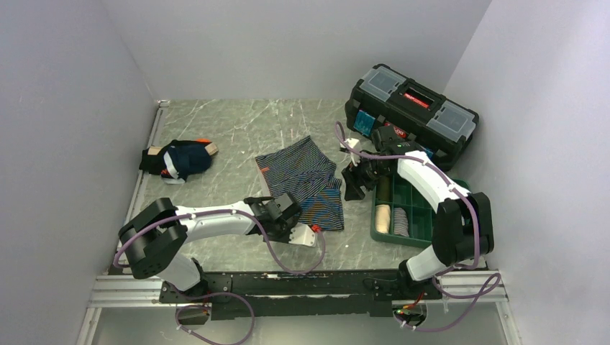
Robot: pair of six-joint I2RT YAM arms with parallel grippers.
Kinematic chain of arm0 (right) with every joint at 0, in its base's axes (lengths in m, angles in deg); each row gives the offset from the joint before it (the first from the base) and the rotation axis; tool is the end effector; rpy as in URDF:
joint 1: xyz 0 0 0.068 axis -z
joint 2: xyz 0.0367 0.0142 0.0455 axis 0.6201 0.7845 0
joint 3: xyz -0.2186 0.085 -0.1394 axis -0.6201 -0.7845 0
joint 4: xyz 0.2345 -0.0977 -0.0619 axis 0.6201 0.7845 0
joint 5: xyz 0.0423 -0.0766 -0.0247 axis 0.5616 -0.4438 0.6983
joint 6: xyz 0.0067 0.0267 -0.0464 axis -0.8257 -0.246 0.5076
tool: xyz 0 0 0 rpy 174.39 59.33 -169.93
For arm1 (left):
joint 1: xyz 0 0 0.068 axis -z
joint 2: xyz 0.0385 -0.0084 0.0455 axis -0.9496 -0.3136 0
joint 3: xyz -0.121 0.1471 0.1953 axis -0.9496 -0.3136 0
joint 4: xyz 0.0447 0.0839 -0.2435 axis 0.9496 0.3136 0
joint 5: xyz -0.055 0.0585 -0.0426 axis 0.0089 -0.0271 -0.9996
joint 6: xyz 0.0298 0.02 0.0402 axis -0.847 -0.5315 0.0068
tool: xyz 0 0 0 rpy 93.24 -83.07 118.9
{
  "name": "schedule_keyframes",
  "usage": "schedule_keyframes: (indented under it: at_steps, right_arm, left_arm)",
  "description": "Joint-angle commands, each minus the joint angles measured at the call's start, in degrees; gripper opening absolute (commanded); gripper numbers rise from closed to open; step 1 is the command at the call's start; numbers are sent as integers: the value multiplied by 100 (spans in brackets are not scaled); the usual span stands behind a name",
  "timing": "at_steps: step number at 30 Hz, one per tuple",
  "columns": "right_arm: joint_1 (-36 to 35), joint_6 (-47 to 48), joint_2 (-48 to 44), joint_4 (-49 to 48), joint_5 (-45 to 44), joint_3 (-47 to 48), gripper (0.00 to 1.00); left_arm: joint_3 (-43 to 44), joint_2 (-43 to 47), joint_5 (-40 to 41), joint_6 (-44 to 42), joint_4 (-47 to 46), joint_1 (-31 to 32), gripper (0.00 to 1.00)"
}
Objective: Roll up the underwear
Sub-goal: Fold the underwear at the center of the board.
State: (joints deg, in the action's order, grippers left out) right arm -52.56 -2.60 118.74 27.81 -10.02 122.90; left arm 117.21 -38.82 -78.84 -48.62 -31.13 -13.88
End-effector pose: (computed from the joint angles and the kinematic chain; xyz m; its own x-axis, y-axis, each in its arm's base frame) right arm 0.2765 0.0910 0.2364 -0.5880 -0.5719 -0.5721 -0.7966 0.5320 0.2870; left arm 0.1418 -0.2286 0.1616 0.2247 0.9295 -0.2925 0.9625 -0.1649 0.2156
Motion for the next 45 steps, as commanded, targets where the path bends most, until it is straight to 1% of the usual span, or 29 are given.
schedule_keyframes:
  at_steps: [1, 2, 4, 7, 12, 16, 19, 23, 25, 28, 32, 37, 45]
  right_arm:
    - [36, 416, -289, 209, 170, 13, 70]
    - [39, 484, -334, 272, 194, 7, 70]
    - [38, 607, -426, 354, 248, -15, 70]
    - [40, 730, -652, 388, 304, -118, 70]
    - [32, 960, -1349, 137, 264, -598, 69]
    - [-62, 1189, -1794, 95, 220, -951, 69]
    - [-404, 1260, -1966, 27, -77, -1188, 69]
    - [-1270, 1178, -2077, -290, -668, -1597, 68]
    - [-1700, 1148, -2036, -473, -996, -1743, 67]
    - [-2228, 1202, -1833, -678, -1452, -1858, 65]
    - [-2635, 1288, -1546, -998, -1916, -1917, 60]
    - [-2926, 1358, -1216, -1262, -2235, -1934, 55]
    - [-3379, 1407, -883, -1427, -2637, -2078, 49]
  left_arm:
    - [-90, -20, -25, 251, -149, 34, 5]
    - [-99, -2, -53, 289, -149, 34, 0]
    - [-79, 34, -174, 385, -121, -16, 0]
    - [79, 67, -654, 556, 65, -264, 0]
    - [441, -10, -1609, 730, 419, -1086, 0]
    - [893, -371, -2403, 791, 886, -1732, 0]
    - [1263, -711, -3053, 833, 1257, -2190, 0]
    - [1789, -1197, -3885, 854, 1744, -2681, 0]
    - [1986, -1407, -4152, 828, 1969, -2885, 0]
    - [2149, -1596, -4339, 815, 2173, -3035, 0]
    - [2250, -1724, -4427, 818, 2286, -3114, 0]
    - [2343, -1845, -4501, 812, 2421, -3151, 0]
    - [2521, -2066, -4692, 868, 2628, -3246, 0]
